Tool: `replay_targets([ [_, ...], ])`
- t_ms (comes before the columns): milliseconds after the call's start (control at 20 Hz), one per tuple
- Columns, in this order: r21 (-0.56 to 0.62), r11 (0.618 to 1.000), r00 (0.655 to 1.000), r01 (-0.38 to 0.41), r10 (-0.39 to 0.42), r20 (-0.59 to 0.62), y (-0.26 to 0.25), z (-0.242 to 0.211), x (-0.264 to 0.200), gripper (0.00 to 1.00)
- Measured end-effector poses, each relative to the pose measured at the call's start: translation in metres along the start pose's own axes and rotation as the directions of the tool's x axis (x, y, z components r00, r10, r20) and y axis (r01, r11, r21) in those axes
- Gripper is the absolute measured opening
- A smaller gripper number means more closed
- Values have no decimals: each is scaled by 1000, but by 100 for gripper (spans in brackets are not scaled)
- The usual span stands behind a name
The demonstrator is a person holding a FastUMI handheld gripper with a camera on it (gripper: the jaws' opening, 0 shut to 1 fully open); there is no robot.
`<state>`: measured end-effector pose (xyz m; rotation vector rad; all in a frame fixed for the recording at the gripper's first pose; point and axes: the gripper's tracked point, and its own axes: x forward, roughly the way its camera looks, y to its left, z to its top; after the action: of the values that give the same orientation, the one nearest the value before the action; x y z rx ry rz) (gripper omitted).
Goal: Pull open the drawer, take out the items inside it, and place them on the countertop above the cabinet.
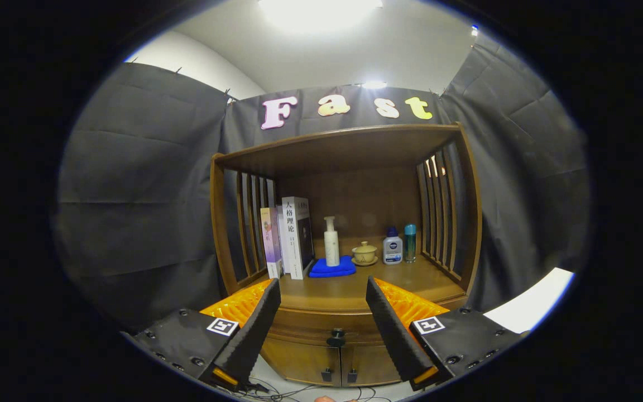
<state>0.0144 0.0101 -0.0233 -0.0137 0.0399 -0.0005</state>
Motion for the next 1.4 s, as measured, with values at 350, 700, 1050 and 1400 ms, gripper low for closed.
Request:
replay_targets([
  [350, -38, 999, 999, -4, 3, -38, -2, -31, 24, 98],
  [700, -53, 997, 995, 63, -67, -69, -21, -66, 50, 98],
  [1050, -74, 993, 985, 90, -100, -143, -37, -115, 83, 98],
  [1400, -75, 992, 971, 98, -112, -212, -32, -162, 112, 98],
])
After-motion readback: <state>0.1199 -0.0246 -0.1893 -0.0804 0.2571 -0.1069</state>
